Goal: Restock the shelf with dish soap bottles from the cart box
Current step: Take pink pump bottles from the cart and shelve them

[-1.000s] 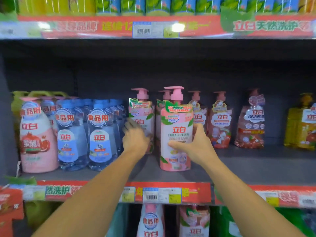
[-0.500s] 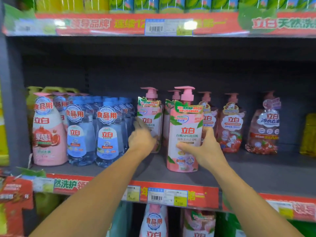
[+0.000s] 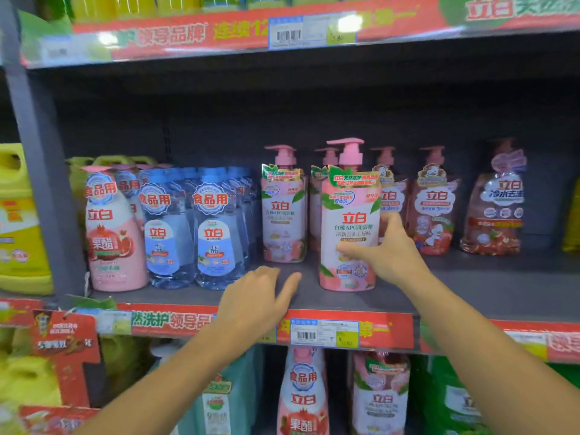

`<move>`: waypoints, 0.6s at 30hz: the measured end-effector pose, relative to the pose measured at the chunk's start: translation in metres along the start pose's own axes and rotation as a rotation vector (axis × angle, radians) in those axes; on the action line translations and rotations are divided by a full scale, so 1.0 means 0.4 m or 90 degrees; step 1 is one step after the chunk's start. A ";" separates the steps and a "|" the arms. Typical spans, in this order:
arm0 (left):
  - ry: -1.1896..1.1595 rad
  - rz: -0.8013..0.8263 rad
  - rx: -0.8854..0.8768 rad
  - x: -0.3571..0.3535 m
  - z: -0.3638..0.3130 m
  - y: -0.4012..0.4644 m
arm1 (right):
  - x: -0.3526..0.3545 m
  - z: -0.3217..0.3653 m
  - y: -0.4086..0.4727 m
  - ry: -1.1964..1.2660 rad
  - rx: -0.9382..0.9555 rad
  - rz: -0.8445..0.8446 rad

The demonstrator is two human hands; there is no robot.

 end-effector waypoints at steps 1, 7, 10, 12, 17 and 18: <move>0.035 -0.020 -0.009 -0.008 0.002 -0.010 | -0.004 0.002 -0.005 0.001 -0.004 -0.004; 0.067 -0.109 -0.034 -0.032 -0.002 -0.023 | -0.014 0.011 -0.022 -0.129 -0.029 -0.061; 0.055 -0.149 -0.038 -0.040 -0.002 -0.010 | -0.015 0.022 -0.012 -0.161 -0.032 -0.067; 0.045 -0.130 -0.036 -0.030 -0.009 -0.002 | -0.024 0.028 0.002 -0.161 -0.034 -0.077; 0.039 -0.141 -0.042 -0.030 -0.014 -0.012 | -0.068 -0.003 0.049 -0.125 -0.055 -0.084; 0.040 -0.146 -0.039 -0.030 -0.012 -0.016 | -0.076 -0.014 0.059 -0.117 -0.061 -0.083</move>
Point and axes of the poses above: each hand's wrist, its own y-axis towards the middle knuckle, its own x-axis out of the back of the hand, z = x × y, the point moved 2 cm from there along y, towards the middle knuckle, and after that the axes turned 9 degrees about y, right-handed, at the moved point
